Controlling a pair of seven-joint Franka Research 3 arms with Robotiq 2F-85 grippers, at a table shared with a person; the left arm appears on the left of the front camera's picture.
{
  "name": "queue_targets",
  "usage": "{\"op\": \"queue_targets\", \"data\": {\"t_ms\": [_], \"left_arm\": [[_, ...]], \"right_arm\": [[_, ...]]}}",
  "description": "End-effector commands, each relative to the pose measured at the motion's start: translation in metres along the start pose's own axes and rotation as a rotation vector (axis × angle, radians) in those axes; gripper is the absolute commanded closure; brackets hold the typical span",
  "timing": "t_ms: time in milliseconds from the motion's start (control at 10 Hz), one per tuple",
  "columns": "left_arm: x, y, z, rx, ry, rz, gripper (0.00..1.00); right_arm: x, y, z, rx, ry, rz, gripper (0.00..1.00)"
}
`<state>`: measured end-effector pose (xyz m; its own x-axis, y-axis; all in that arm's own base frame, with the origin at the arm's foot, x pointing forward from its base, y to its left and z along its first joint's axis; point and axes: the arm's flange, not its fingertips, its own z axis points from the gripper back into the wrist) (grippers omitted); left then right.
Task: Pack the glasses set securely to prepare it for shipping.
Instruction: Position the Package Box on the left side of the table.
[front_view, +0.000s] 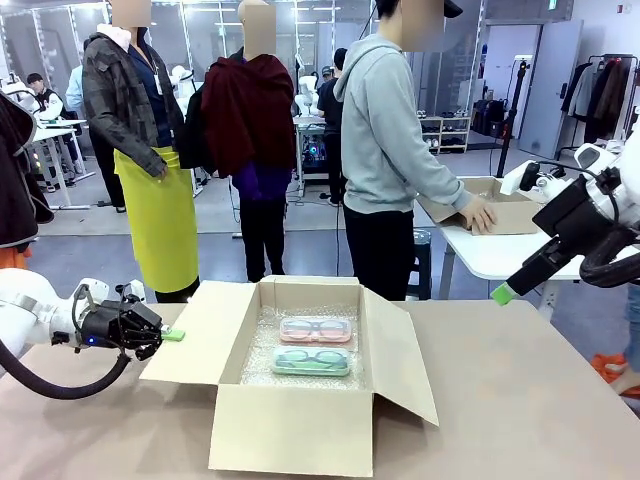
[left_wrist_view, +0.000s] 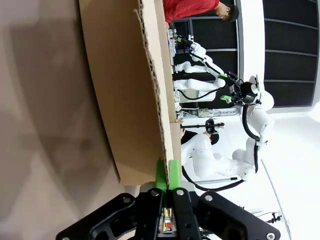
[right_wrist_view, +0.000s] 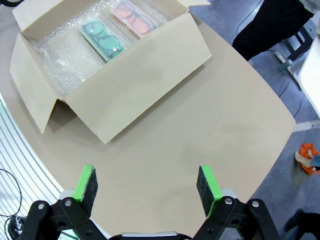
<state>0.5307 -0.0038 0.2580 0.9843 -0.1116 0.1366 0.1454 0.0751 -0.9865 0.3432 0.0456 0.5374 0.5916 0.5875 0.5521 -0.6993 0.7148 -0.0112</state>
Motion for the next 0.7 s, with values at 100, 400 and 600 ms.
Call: {"op": "queue_targets", "data": {"t_ms": [100, 400, 600], "left_arm": [[0.0000, 0.0000, 0.0000, 0.000, 0.000, 0.000, 1.00], [0.0000, 0.0000, 0.0000, 0.000, 0.000, 0.000, 1.00], [0.0000, 0.0000, 0.0000, 0.000, 0.000, 0.000, 1.00]], "right_arm": [[-0.0010, 0.0025, -0.0001, 0.000, 0.005, 0.002, 0.00], [-0.0010, 0.0025, -0.0001, 0.000, 0.005, 0.002, 0.00], [-0.0010, 0.0025, -0.0001, 0.000, 0.005, 0.002, 0.00]]}}
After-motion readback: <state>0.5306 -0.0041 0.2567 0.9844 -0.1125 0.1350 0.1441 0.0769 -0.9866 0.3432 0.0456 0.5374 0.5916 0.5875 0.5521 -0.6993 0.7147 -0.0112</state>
